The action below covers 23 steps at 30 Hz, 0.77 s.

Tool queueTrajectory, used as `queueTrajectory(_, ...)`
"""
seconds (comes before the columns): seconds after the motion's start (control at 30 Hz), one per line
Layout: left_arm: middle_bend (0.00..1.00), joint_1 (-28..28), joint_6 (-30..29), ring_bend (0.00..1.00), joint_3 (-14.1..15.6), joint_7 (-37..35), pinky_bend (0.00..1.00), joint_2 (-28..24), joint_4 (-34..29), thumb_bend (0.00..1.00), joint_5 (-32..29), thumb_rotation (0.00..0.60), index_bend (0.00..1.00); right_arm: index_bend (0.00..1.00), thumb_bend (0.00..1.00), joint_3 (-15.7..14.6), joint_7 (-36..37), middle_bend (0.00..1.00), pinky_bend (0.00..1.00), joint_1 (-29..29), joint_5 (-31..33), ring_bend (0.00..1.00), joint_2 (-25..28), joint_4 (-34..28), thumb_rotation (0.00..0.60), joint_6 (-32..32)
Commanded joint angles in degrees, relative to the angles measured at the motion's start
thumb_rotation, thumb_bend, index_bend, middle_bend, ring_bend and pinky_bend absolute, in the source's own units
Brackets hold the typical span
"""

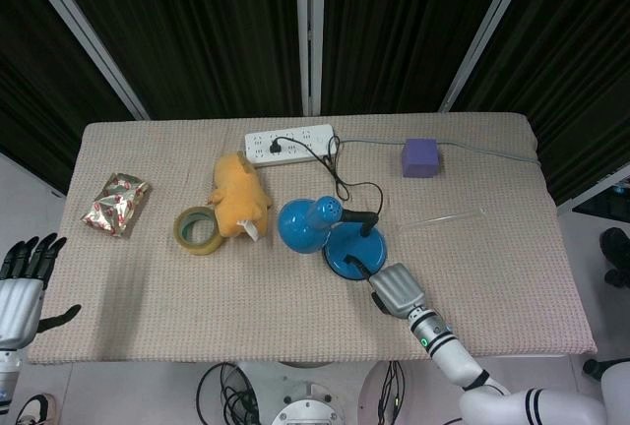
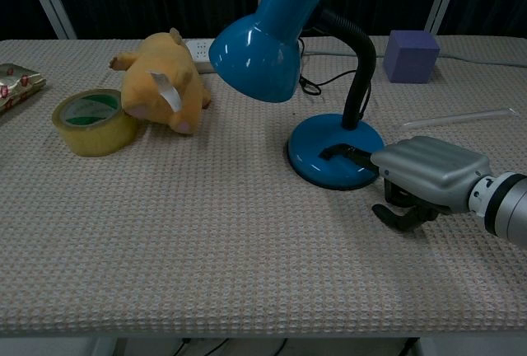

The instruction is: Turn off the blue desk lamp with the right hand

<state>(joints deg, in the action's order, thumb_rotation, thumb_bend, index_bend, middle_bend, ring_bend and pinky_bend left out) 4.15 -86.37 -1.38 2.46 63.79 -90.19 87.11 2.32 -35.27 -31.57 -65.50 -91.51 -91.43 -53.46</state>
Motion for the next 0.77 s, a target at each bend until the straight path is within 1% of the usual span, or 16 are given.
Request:
queueTrajectory(0.03,0.02,0.01,-0.05,0.00,-0.04,0.10,0.00,-0.06,-0.13,0.10,0.04,0.600,0.06,0.00,0.48,-0.13,0.68,1.00,0.93,0.11,-1.30,0.96,0.63,-0.85,0.600,-1.26)
queueTrajectory(0.07,0.02,0.02,-0.09,0.00,-0.07,0.13,0.00,-0.08,-0.21,0.10,0.05,0.600,0.06,0.00,0.48,-0.32,0.66,1.00,0.93,0.36,-2.41,0.96,1.13,-1.46,0.600,-2.38)
queueTrajectory(0.13,0.02,0.02,-0.17,0.00,-0.13,0.13,0.00,-0.15,-0.33,0.10,0.07,0.600,0.06,0.00,0.48,-1.57,-0.54,1.00,0.93,1.59,-7.01,0.96,2.94,-3.31,0.600,-6.82)
queueTrajectory(0.17,0.02,0.03,-0.15,0.00,-0.15,0.10,0.00,-0.19,-0.36,0.10,0.05,0.600,0.06,0.00,0.48,-2.80,-1.01,1.00,0.93,2.89,-10.16,0.95,4.66,-5.11,0.600,-10.05)
queueTrajectory(0.3,0.02,0.17,0.06,0.00,-0.21,0.09,0.00,-0.23,-0.42,0.10,0.02,0.600,0.06,0.00,0.46,-6.78,1.52,1.00,0.93,8.01,-17.32,0.95,12.84,-12.12,0.600,-18.99)
queueTrajectory(0.37,0.02,0.23,0.04,0.00,-0.18,0.15,0.00,-0.14,-0.48,0.10,0.23,0.600,0.06,0.00,0.43,-7.79,4.25,1.00,0.93,11.04,-20.58,0.95,16.93,-13.21,0.600,-24.72)
queueTrajectory(0.43,0.02,0.28,0.08,0.00,-0.10,0.35,0.00,-0.09,-0.65,0.10,0.41,0.600,0.06,0.00,0.39,-7.49,6.72,0.95,0.88,13.70,-22.57,0.89,19.32,-12.05,0.600,-30.25)
queueTrajectory(0.47,0.02,0.31,0.11,0.00,-0.06,0.53,0.00,-0.08,-0.85,0.10,0.50,0.600,0.06,0.00,0.36,-6.81,7.92,0.89,0.84,15.41,-23.40,0.82,20.33,-10.39,0.600,-33.98)
queueTrajectory(0.53,0.02,0.39,0.09,0.00,-0.06,0.86,0.00,-0.17,-1.30,0.10,0.70,0.600,0.06,0.00,0.30,-5.54,10.09,0.70,0.73,18.01,-23.12,0.66,21.71,-7.62,0.600,-38.71)
queueTrajectory(0.57,0.02,0.44,0.08,0.00,-0.07,1.04,0.00,-0.20,-1.43,0.10,0.77,0.600,0.06,0.00,0.27,-4.97,11.25,0.63,0.69,18.90,-22.52,0.59,22.21,-6.61,0.600,-40.00)
queueTrajectory(0.6,0.02,0.50,0.12,0.00,-0.10,1.20,0.00,-0.21,-1.51,0.10,0.80,0.600,0.06,0.00,0.24,-4.46,12.45,0.51,0.61,19.66,-21.80,0.46,22.62,-5.65,0.600,-40.87)
queueTrajectory(0.63,0.02,0.55,0.17,0.00,-0.13,1.32,0.00,-0.19,-1.56,0.10,0.78,0.600,0.06,0.00,0.21,-4.03,13.63,0.38,0.50,20.29,-21.00,0.31,22.97,-4.72,0.600,-41.34)
queueTrajectory(0.67,0.02,0.61,0.27,0.00,-0.16,1.43,0.00,-0.15,-1.57,0.10,0.71,0.600,0.06,0.00,0.20,-3.52,15.02,0.29,0.40,21.04,-19.99,0.21,23.34,-3.53,0.600,-41.73)
queueTrajectory(0.7,0.02,0.66,0.41,0.00,-0.17,1.52,0.00,-0.13,-1.57,0.10,0.64,0.600,0.06,0.00,0.17,-3.11,15.57,0.14,0.22,21.56,-19.24,0.07,23.51,-2.67,0.600,-42.02)
queueTrajectory(0.73,0.02,0.72,0.59,0.00,-0.16,1.62,0.00,-0.14,-1.57,0.10,0.55,0.600,0.06,0.00,0.16,-2.76,15.78,0.07,0.11,22.04,-18.28,0.02,23.68,-2.07,0.600,-42.00)
queueTrajectory(0.77,0.02,0.78,0.79,0.00,-0.14,1.76,0.00,-0.19,-1.59,0.10,0.46,0.600,0.06,0.00,0.14,-2.52,15.93,0.03,0.05,22.42,-17.26,0.00,23.98,-1.89,0.600,-41.63)
